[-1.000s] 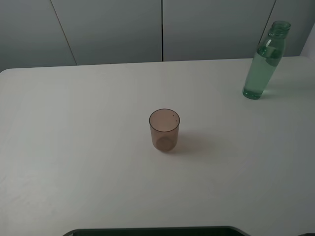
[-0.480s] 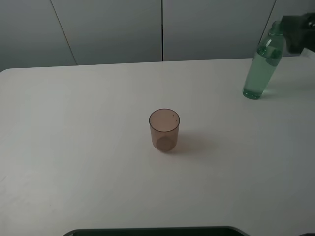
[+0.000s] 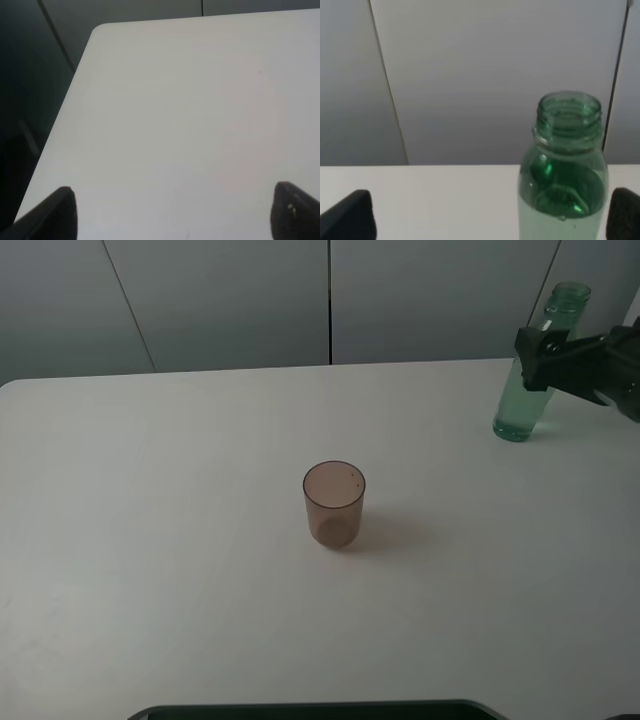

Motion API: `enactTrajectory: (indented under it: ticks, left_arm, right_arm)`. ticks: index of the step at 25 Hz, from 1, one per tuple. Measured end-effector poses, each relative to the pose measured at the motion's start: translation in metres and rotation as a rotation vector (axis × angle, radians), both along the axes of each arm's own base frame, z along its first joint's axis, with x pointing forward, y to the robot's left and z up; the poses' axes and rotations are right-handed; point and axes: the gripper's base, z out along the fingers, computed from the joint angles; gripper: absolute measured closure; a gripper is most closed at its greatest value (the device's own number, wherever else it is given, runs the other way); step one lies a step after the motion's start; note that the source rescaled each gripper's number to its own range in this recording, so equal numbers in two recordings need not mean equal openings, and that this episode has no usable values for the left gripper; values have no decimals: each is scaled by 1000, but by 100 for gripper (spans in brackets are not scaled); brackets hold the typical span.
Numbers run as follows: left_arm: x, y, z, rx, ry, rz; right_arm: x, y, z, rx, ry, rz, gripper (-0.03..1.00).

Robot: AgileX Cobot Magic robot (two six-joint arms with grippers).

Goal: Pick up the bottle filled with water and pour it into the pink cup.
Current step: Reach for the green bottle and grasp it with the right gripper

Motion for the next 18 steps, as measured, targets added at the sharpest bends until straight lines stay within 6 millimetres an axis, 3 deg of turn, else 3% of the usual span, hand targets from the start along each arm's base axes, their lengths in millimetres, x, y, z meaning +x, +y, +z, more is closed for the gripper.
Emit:
enactTrajectory:
  ticks: [13, 18]
  left_arm:
    - [0, 0, 0, 0, 0, 0]
    - [0, 0, 0, 0, 0, 0]
  right_arm:
    - [21, -11, -50, -3, 20, -161, -3]
    - [35, -9, -56, 1, 16, -165, -3]
